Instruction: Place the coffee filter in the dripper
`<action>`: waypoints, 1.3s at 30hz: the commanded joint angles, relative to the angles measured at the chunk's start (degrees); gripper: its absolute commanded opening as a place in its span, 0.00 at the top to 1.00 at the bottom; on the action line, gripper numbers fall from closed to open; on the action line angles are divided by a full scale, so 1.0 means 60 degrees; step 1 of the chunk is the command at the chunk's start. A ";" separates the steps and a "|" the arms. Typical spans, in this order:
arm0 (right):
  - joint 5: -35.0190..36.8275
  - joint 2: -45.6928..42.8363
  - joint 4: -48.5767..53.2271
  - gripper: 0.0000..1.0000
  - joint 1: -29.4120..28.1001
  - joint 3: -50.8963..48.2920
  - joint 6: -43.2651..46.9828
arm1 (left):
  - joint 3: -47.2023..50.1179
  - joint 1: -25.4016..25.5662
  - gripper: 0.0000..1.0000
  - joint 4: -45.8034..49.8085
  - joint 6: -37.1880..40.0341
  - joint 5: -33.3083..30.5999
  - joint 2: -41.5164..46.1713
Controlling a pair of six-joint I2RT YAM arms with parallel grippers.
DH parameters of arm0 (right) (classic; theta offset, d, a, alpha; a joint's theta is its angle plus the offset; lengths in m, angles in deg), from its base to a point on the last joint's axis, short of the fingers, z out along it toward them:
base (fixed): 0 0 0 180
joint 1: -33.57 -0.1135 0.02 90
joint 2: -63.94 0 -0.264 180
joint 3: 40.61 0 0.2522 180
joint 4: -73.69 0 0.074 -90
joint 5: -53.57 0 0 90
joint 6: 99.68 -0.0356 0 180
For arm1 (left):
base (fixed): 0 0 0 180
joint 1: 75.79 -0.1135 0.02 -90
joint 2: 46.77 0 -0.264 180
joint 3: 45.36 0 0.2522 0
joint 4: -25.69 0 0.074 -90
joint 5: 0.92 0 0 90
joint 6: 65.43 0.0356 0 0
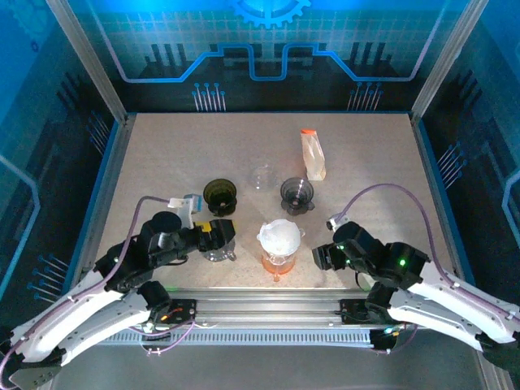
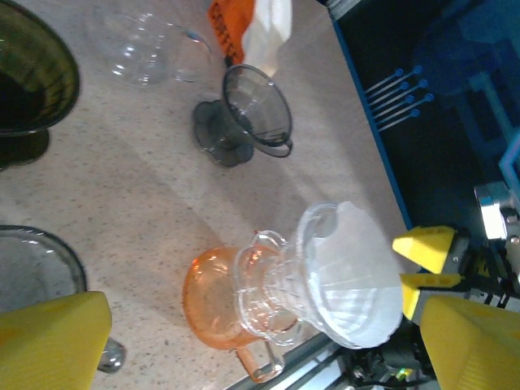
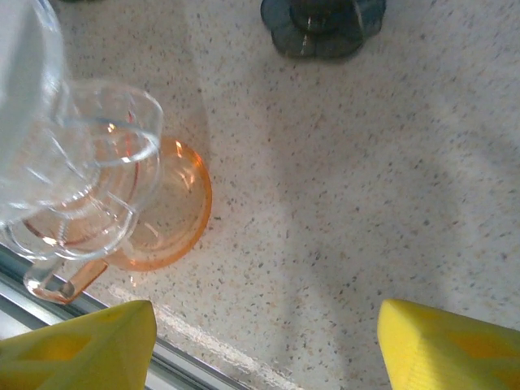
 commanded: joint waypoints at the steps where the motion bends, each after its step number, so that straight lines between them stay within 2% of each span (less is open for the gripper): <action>1: -0.0565 -0.0525 -0.0843 0.27 -0.0116 -0.0774 -0.0430 | 0.0327 0.0057 0.01 0.0802 -0.0407 -0.0875 0.0387; 8: -0.1375 -0.1196 -0.2019 0.31 -0.0267 -0.2247 -0.0815 | 0.0754 0.0015 0.01 0.1328 -0.0709 -0.1520 0.0928; 11: -0.1678 -0.1191 -0.2617 0.34 -0.0408 -0.2727 -0.0853 | 0.0762 -0.0137 0.07 0.1685 -0.0837 -0.1505 0.0879; 21: -0.1748 -0.0327 -0.4282 0.35 -0.0746 -0.3536 -0.0922 | 0.1058 -0.1421 0.30 0.2385 -0.1264 -0.0523 0.0557; 27: -0.1760 0.0500 -0.5557 0.39 -0.0809 -0.3866 -0.0938 | 0.1367 -0.2486 0.32 0.2182 -0.1088 0.0512 -0.0012; 29: -0.1706 0.0785 -0.6028 0.40 -0.0826 -0.3965 -0.0907 | 0.1517 -0.2777 0.36 0.1964 -0.1155 0.0902 -0.0096; 39: -0.1952 0.1827 -0.7985 0.45 -0.0841 -0.4410 -0.0649 | 0.1581 -0.3113 0.38 0.1803 -0.1203 0.1150 -0.0082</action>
